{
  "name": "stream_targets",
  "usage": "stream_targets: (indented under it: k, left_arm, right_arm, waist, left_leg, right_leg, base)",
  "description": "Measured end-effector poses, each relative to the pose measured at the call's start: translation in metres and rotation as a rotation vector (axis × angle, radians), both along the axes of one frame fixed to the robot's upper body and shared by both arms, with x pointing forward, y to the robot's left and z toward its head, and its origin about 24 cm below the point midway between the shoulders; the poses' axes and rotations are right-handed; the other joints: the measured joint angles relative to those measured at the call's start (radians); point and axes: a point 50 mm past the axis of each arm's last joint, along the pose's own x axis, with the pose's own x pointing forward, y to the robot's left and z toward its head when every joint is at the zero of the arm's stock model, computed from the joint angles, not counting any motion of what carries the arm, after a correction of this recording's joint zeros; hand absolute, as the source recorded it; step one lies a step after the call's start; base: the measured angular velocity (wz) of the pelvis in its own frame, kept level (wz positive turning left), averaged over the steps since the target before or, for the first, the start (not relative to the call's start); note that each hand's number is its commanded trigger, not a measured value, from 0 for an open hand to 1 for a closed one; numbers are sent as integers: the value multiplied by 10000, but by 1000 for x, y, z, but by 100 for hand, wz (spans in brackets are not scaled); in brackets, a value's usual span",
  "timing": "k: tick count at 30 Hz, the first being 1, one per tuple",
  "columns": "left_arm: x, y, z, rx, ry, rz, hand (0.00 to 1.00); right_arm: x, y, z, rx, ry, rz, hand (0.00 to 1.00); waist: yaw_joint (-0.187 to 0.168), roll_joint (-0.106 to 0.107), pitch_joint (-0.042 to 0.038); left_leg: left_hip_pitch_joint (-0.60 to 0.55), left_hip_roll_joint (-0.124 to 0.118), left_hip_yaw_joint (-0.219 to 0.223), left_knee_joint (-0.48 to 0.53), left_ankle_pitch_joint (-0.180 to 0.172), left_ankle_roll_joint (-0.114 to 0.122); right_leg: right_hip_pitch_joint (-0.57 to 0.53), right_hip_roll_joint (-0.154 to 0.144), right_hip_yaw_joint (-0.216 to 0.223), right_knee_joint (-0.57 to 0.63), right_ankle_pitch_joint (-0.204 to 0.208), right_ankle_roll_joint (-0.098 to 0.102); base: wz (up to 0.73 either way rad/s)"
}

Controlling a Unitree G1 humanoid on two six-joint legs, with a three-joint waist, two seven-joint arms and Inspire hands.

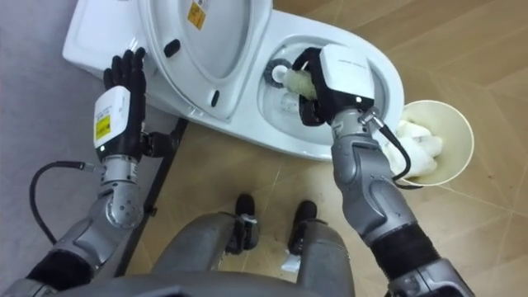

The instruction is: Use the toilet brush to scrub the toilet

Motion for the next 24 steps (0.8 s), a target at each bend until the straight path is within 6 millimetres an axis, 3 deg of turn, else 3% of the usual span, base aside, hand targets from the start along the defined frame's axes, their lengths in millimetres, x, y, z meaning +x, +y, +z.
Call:
stream_targets:
  k: [9, 12, 15, 17, 21, 24]
  left_arm:
    - [0, 0, 1, -59, 27, 29, 0]
    - [-1, 0, -1, -21, 252, -14, 0]
    - [0, -3, -3, 3, 434, -229, 0]
    - [3, -5, -2, 24, 396, -371, 0]
    - [4, -6, 0, -7, 275, -396, 0]
    - [3, -8, 1, -82, 148, -482, 0]
  right_arm:
    - [-5, -3, -7, 27, 78, -136, 100]
    - [-10, -10, -27, -213, 285, -235, 100]
    - [-16, -20, -55, -181, 1355, -625, 100]
    - [-18, -27, -67, -110, 1770, -949, 100]
    - [-8, -33, -66, 442, 1680, -1512, 100]
    - [-6, -35, -66, 490, 1678, -1656, 100]
  waist:
    - [-231, 59, -44]
    - [-258, 104, -36]
    - [-251, 172, 1]
    - [-252, 219, 76]
    - [-223, 166, 151]
    - [-171, 149, 161]
  left_leg:
    - [-61, 10, -265, 114, 3, -6]
    - [71, -8, -332, 140, -10, 9]
    - [181, -51, -365, 56, -11, 27]
    - [159, -86, -406, -19, 14, 37]
    - [155, -118, -420, -146, 73, 32]
    - [156, -127, -441, -140, 75, 32]
  right_leg:
    - [198, -6, -304, -170, 31, -31]
    - [412, -21, -383, -197, 17, 3]
    - [557, -93, -456, -191, -62, 51]
    - [522, -155, -548, -162, -120, 62]
    - [465, -187, -561, -162, -152, 59]
    - [464, -190, -578, -180, -153, 58]
  base:
    - [8]
    - [10]
    - [10]
    - [10]
    - [3]
    - [2]
